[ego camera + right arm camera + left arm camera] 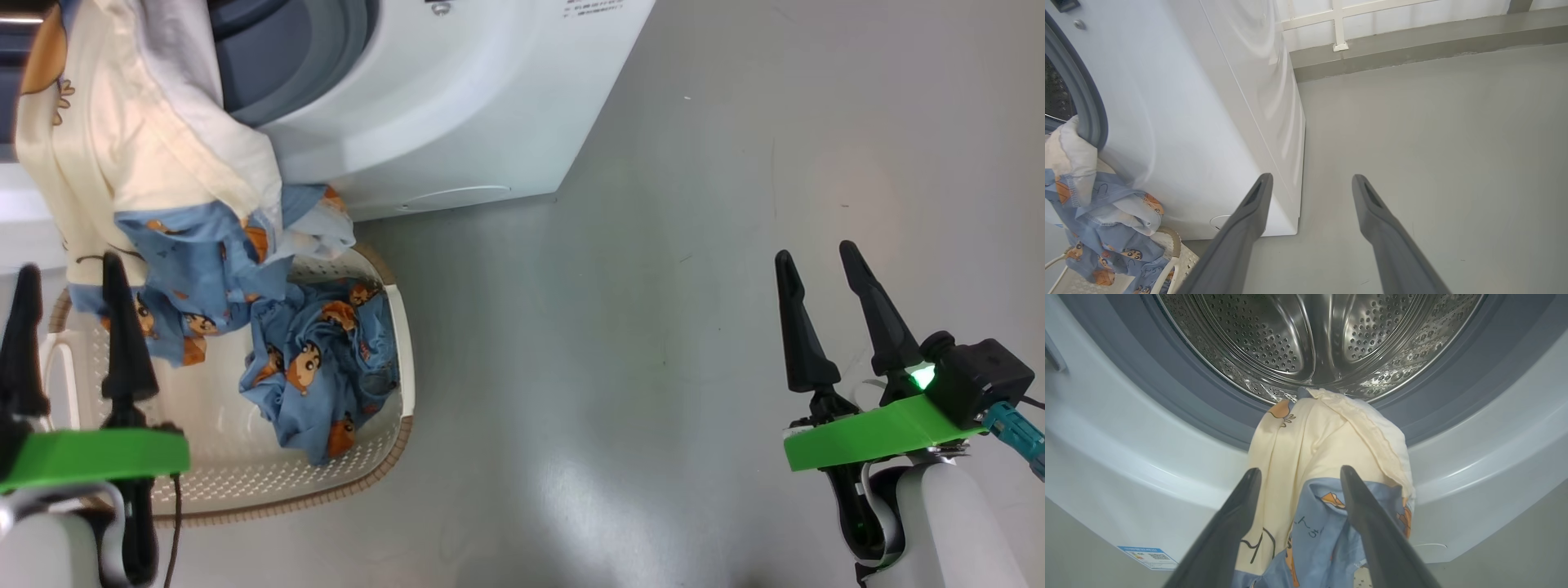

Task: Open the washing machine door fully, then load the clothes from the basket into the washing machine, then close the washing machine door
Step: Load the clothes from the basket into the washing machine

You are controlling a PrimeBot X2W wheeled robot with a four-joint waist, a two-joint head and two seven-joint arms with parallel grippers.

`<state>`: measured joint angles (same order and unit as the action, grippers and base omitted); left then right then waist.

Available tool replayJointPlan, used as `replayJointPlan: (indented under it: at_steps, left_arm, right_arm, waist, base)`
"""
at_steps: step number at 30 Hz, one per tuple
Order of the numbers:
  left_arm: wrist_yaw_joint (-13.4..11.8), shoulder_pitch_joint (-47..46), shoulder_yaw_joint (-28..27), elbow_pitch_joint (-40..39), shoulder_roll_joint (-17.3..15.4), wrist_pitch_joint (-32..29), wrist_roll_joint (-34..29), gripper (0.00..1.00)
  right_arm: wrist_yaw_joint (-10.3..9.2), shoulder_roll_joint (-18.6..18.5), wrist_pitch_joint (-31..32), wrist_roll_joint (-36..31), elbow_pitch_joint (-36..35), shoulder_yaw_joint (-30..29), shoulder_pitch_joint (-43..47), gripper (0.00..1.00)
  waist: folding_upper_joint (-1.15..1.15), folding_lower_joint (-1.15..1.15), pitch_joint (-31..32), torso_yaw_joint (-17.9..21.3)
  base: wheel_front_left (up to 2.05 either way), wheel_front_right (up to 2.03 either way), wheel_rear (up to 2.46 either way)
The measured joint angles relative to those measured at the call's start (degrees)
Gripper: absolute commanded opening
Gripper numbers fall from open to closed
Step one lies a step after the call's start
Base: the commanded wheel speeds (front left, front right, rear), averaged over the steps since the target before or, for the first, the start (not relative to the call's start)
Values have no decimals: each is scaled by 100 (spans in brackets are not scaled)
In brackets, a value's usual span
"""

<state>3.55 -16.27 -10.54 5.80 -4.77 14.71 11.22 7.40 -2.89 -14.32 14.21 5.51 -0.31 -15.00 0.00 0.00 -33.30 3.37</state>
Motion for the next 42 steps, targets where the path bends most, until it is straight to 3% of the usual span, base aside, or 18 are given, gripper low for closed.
replayJointPlan:
  at_steps: [22,42]
  left_arm:
    - [57,1193,-49,-52,246,0,-85,100]
    - [58,1090,10,-19,256,-1,-69,100]
  right_arm:
    - [0,-1,0,-48,2,-53,93,100]
    - [0,0,0,-48,5,-69,120,100]
  waist:
    - [0,0,148,1]
    - [0,0,138,8]
  base:
    - [0,0,0]
    - [0,0,0]
